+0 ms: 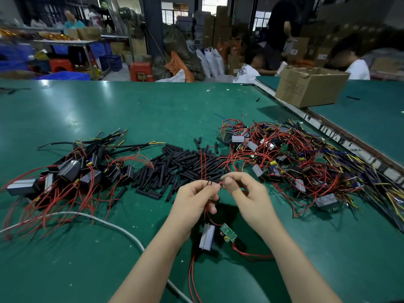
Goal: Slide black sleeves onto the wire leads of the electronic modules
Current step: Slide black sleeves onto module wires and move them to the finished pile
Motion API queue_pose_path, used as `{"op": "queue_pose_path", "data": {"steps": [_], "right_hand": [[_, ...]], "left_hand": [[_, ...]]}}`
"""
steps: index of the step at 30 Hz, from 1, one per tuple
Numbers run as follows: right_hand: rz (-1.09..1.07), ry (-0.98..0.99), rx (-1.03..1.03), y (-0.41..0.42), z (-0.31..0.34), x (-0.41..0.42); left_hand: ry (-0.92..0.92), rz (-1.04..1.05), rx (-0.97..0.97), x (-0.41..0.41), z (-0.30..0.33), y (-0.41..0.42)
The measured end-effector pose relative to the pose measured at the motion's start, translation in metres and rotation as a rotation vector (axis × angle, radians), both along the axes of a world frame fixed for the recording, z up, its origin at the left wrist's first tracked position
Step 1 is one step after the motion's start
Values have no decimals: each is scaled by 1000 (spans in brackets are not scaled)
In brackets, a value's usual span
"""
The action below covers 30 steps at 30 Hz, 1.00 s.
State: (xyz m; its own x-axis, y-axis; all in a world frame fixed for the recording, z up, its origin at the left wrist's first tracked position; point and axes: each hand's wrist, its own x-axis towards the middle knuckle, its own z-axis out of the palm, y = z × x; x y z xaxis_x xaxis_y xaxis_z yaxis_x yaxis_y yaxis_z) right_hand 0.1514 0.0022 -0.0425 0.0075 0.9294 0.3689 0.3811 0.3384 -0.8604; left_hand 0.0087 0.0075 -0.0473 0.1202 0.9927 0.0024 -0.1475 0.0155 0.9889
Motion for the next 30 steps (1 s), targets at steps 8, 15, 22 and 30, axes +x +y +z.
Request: {"op": "queue_pose_path", "data": {"steps": [8,15,22,30], "right_hand": [[61,60,117,7,-6,16],[166,-124,249,22,-1,16],[143,-77,139,12,-10,16],[268,693,-436,9,10,19]], "left_hand": [[-73,-3,-41,2,1,0],[-107,30,-73,1,1,4],[-98,22,-85,2,-1,5],[-134,80,-51,3,0,6]]}}
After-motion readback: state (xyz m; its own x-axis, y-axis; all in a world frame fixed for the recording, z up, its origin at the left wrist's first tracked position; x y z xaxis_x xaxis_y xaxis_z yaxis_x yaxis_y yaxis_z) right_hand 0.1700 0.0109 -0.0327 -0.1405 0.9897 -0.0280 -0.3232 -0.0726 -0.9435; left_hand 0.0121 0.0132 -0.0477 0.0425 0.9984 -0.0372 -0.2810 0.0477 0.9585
